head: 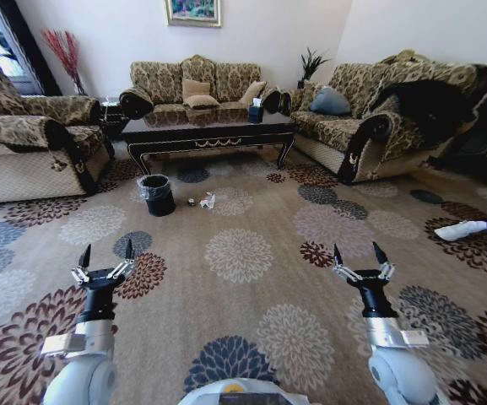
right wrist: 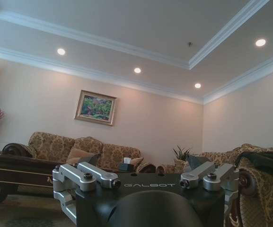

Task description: Move to the front of the table and pick up the trash from the floor, then place it into the trash bin.

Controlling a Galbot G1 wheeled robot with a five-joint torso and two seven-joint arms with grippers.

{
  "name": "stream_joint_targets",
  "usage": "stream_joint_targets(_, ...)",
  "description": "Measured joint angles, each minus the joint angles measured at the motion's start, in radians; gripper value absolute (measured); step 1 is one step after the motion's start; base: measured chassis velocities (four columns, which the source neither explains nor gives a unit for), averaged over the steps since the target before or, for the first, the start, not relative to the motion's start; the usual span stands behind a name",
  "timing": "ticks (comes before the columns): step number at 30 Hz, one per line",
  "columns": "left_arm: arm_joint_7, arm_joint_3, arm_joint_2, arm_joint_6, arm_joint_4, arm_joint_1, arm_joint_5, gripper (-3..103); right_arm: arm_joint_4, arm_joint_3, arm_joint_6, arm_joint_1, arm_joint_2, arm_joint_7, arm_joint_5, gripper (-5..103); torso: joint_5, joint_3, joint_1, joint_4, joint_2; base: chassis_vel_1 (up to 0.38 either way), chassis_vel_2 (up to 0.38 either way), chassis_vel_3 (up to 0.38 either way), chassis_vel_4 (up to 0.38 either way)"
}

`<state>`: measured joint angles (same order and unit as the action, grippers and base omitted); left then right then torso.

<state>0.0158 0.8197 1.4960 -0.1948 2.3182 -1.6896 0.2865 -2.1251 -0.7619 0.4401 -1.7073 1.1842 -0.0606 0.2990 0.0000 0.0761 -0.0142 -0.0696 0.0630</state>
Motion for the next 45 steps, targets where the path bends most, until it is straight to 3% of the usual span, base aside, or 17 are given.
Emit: stream_joint_targets(45,-0.004,0.002,0.002,-0.013,-0.037,0.013,-0.024,100,0.017,0.04,0.026,0.026,0.009,-0.018,-0.001,100,0.0,-0.011,0.001,0.0,-0.012,0.021,0.024,0.022,0.022)
